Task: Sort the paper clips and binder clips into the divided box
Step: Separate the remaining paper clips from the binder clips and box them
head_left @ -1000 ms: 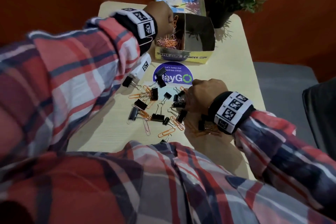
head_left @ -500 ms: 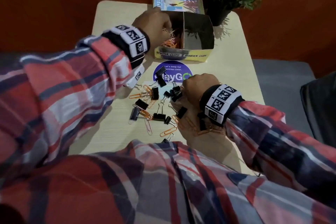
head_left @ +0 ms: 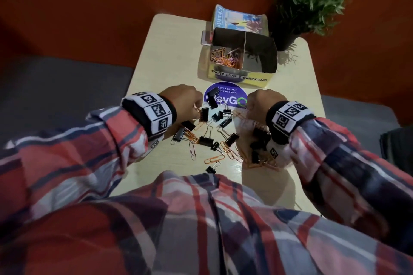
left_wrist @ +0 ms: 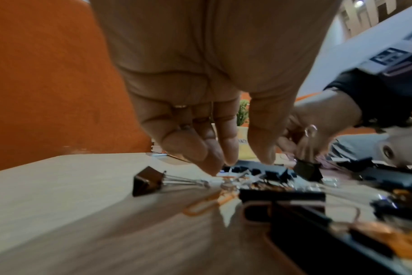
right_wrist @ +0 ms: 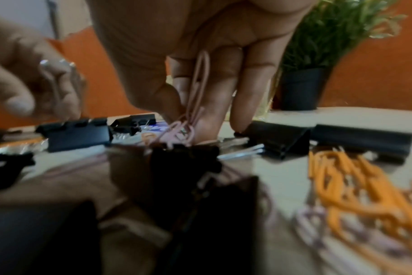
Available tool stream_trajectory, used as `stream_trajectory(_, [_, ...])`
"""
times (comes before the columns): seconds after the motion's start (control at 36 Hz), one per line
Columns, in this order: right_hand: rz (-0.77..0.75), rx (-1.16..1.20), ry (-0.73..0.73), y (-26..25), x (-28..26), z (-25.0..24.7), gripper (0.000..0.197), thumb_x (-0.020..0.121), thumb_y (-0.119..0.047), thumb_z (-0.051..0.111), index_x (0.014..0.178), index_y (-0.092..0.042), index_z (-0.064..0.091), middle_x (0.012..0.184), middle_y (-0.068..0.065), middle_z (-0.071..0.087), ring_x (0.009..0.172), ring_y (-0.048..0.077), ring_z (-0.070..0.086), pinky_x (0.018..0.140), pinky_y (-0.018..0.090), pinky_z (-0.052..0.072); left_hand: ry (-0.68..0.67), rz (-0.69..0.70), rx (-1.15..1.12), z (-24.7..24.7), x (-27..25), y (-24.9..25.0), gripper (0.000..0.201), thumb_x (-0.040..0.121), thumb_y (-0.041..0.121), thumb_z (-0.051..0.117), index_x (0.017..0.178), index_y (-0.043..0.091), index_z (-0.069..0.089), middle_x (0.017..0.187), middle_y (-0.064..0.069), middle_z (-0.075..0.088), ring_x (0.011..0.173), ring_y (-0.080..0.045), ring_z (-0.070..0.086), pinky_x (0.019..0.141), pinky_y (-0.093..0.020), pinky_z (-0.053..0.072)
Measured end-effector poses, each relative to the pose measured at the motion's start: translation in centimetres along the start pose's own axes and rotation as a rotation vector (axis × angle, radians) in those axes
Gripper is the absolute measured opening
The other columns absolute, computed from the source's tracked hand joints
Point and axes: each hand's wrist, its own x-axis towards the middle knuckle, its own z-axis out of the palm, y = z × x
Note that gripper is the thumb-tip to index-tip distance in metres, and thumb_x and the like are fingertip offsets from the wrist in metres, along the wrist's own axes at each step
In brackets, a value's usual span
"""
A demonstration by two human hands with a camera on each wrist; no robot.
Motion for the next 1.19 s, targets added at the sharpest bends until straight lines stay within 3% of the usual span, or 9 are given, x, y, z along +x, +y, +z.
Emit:
stream_trajectory(0.25, [-0.003,0.265,0.140,0.8,1.3,-3.2,0.017,0.089,-0.016,0.052,0.086,-0.012,0.068,0.089,0.009,0.072,0.085,0.027,0.069,0.076,0.037,0.058,-0.023,0.020,0.070,0.4,0.6,2.2,0.044,0.081,0.038,0.072,0.115,0.016,0.057,0.114,-0.003,0.058,0.098,-0.024,0.059,0.078,-0.034,0.049])
stream_trajectory(0.33, [-0.069,0.308,0.208,0.5,2.5,-5.8,0.018,0.086,-0.013,0.057,0.071,-0.019,0.063,0.081,0.003,0.070,0.082,0.023,0.069,0.068,0.030,0.054,-0.015,0.019,0.054,0.4,1.0,2.2,0.040,0.080,0.036,0.073,0.112,0.017,0.057,0.110,-0.002,0.059,0.093,-0.021,0.057,0.075,-0.032,0.048])
stream_trajectory(0.44, [-0.128,0.281,0.286,-0.7,4.2,-8.9,0.013,0.087,-0.018,0.062,0.074,-0.021,0.060,0.090,-0.002,0.067,0.086,0.018,0.064,0.086,0.036,0.055,0.059,-0.032,-0.056,-0.6,1.5,1.4,0.037,0.079,0.037,0.073,0.107,0.019,0.059,0.102,0.000,0.060,0.088,-0.019,0.054,0.069,-0.030,0.042])
stream_trajectory(0.56, [-0.163,0.203,0.370,-2.6,6.3,-10.3,0.021,0.087,-0.017,0.054,0.066,-0.020,0.055,0.085,-0.001,0.067,0.090,0.023,0.065,0.099,0.042,0.042,0.148,-0.085,-0.152,-2.7,2.5,0.1,0.027,0.080,0.034,0.074,0.097,0.019,0.060,0.086,0.005,0.054,0.082,-0.019,0.052,0.066,-0.029,0.037])
stream_trajectory(0.72, [-0.224,-0.044,0.326,-4.3,9.5,-9.7,0.023,0.090,-0.017,0.048,0.108,-0.016,0.062,0.106,0.015,0.067,0.089,0.034,0.062,0.076,0.038,0.049,0.129,-0.159,-0.019,-3.5,5.2,-1.9,0.040,0.080,0.027,0.074,0.115,0.014,0.062,0.113,-0.009,0.061,0.102,-0.029,0.058,0.073,-0.030,0.040])
stream_trajectory(0.83, [-0.198,-0.134,0.214,-4.6,10.6,-8.6,0.021,0.091,-0.016,0.049,0.102,-0.008,0.065,0.092,0.014,0.063,0.074,0.031,0.055,0.067,0.033,0.044,0.095,-0.157,0.034,-2.7,6.3,-2.5,0.036,0.081,0.023,0.072,0.114,0.011,0.064,0.117,-0.013,0.061,0.105,-0.035,0.060,0.075,-0.032,0.043])
stream_trajectory(0.94, [-0.225,-0.115,0.195,-4.2,10.9,-8.4,0.023,0.091,-0.018,0.050,0.101,-0.011,0.069,0.102,0.015,0.069,0.076,0.030,0.055,0.068,0.032,0.044,0.095,-0.133,0.063,-2.3,6.4,-2.8,0.040,0.084,0.022,0.069,0.121,0.011,0.060,0.121,-0.013,0.054,0.108,-0.036,0.057,0.078,-0.034,0.044])
stream_trajectory(1.11, [-0.198,0.046,0.371,-2.2,8.8,-9.5,0.027,0.090,-0.021,0.048,0.101,-0.021,0.072,0.104,0.010,0.071,0.094,0.033,0.063,0.084,0.039,0.050,0.015,0.017,-0.016,-2.0,3.6,-1.2,0.036,0.086,0.036,0.067,0.118,0.019,0.061,0.112,-0.002,0.058,0.096,-0.020,0.054,0.079,-0.031,0.043])
stream_trajectory(1.19, [-0.170,0.123,0.438,-0.6,6.5,-8.7,0.030,0.090,-0.027,0.045,0.099,-0.020,0.073,0.100,0.011,0.072,0.088,0.034,0.065,0.076,0.035,0.052,-0.084,0.040,0.094,-0.8,1.9,0.0,0.039,0.077,0.053,0.070,0.101,0.023,0.061,0.096,0.004,0.055,0.085,-0.018,0.052,0.072,-0.032,0.046])
